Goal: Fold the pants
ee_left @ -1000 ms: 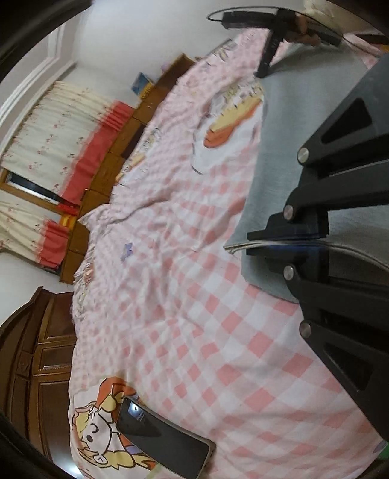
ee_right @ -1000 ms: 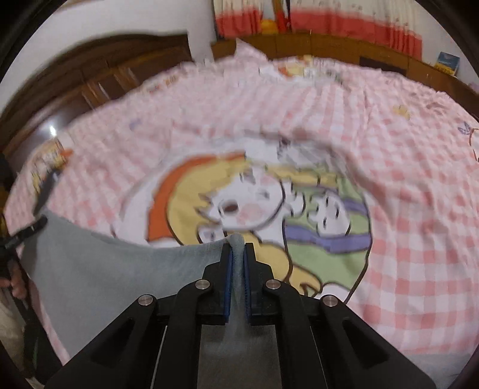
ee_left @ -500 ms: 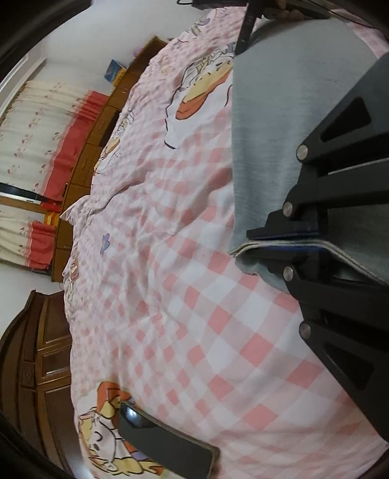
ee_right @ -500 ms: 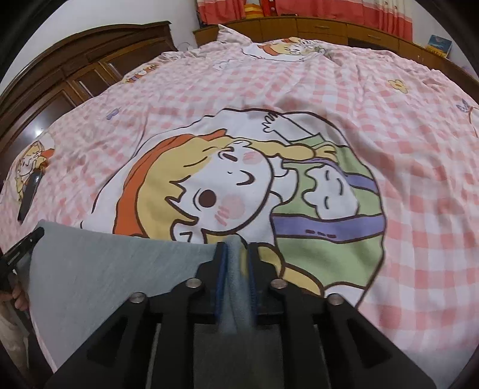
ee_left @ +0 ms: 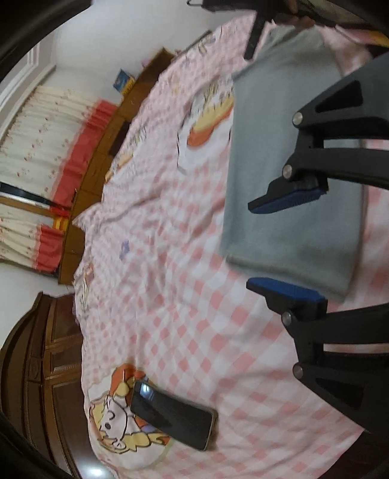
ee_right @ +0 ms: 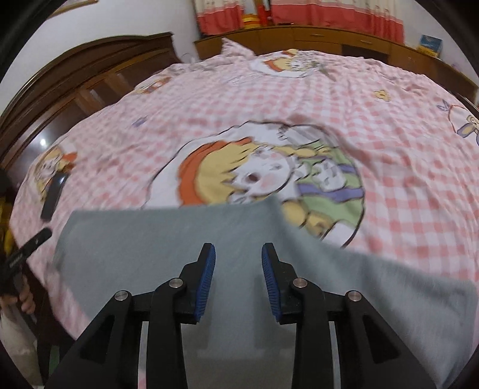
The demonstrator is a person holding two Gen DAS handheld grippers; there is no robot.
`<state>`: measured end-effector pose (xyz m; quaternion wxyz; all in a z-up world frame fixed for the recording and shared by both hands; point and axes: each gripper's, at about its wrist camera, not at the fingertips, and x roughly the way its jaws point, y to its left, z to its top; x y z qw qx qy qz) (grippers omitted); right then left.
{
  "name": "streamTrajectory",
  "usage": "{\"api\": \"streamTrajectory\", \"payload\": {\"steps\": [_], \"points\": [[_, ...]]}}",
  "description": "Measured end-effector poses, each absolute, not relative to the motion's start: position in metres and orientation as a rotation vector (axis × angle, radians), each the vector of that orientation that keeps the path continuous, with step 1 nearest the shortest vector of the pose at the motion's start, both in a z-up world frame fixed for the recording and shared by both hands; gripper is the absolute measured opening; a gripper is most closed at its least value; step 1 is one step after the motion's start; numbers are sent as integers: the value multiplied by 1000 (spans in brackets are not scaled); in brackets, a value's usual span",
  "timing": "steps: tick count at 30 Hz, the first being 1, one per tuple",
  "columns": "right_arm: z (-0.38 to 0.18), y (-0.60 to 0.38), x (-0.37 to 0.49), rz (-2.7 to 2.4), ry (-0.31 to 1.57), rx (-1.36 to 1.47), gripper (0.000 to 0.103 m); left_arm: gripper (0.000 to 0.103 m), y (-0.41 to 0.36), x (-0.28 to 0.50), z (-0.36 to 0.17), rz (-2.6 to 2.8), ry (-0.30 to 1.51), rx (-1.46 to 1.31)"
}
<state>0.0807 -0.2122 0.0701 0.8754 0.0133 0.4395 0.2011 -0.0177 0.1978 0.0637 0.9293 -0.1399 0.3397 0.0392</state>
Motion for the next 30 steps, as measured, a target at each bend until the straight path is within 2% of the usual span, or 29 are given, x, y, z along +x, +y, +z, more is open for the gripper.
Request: {"api": "streamTrajectory", "payload": {"steps": [8,10,11,13,17,20,30], "points": [[37,-169,53,440,976,36,34,52,150,-2,50,-68,763,-331],[24,-161,49,411,979,72,43,51,142,6,35,-69,823,-312],[20,-160,46,413,971,100,51,51,139,11,25,-39,888,-275],[18,-159,40,425,963,144,56,51,136,10,19,-29,902,-240],[23,-155,30,465,966,129,56,51,136,4,17,-8,928,-203],[34,-168,23,517,977,152,51,51,137,-1,16,9,938,-193],[74,-342,42,199,929,151,51,51,137,-9,18,35,948,-185]]}}
